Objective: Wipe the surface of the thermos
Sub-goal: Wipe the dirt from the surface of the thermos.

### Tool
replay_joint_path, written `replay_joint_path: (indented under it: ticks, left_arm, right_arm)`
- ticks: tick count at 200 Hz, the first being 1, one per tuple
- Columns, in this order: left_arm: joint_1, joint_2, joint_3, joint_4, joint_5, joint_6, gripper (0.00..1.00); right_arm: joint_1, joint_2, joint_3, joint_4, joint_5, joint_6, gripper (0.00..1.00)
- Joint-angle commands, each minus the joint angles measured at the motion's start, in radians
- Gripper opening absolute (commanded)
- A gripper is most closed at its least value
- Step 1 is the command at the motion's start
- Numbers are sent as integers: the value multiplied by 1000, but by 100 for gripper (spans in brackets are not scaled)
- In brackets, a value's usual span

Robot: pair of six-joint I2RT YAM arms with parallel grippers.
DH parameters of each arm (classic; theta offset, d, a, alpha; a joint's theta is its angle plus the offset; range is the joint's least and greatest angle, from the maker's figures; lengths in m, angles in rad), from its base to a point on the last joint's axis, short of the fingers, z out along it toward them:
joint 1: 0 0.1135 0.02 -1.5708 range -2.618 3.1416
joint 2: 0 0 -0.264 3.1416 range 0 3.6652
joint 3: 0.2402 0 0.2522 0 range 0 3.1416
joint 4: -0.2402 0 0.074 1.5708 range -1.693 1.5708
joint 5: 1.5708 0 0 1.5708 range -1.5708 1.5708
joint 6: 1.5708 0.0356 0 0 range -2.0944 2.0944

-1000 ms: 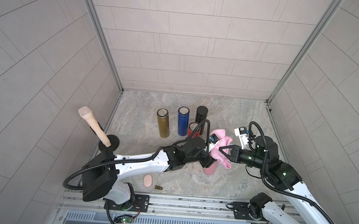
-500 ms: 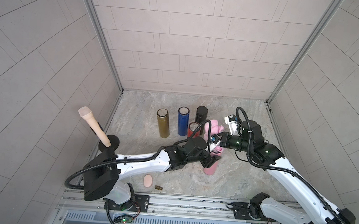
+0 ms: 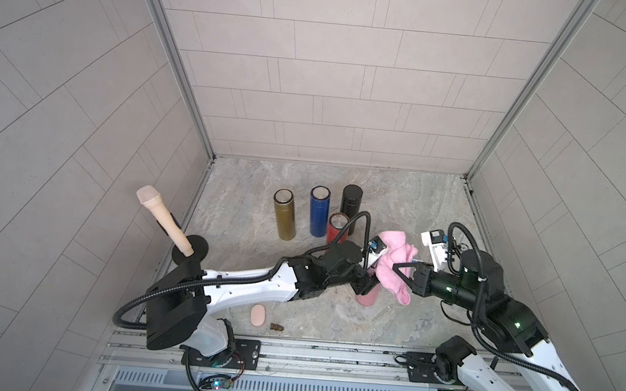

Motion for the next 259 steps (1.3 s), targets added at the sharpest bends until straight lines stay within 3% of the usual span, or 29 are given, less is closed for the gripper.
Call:
replay_joint_path:
  ticks: [1, 30, 72, 117, 154, 216, 259]
  left_arm:
    - [2, 9, 7, 7, -19, -39, 0]
    - [2, -29, 23, -10, -67, -90, 0]
    - [2, -101, 176, -206, -209, -235, 0]
    - [12, -141, 366, -384, -387, -397, 0]
    - [65, -135, 393, -290, -308, -506, 0]
    - [74, -51, 378, -110, -253, -545, 0]
    - [81, -27, 384, -54, -226, -576, 0]
  right_arm:
    - [-11, -45, 32, -162, 221, 2, 0]
    - [-14, -94, 8, -178, 420, -1, 0]
    - [-14, -115, -117, -127, 428, 6, 0]
    - [-14, -211, -308, 5, 328, 68, 0]
    - [-14, -222, -391, 141, 219, 78, 0]
    - [-14, -109, -416, 361, 105, 84, 0]
    - [-14, -94, -428, 366, 59, 95, 0]
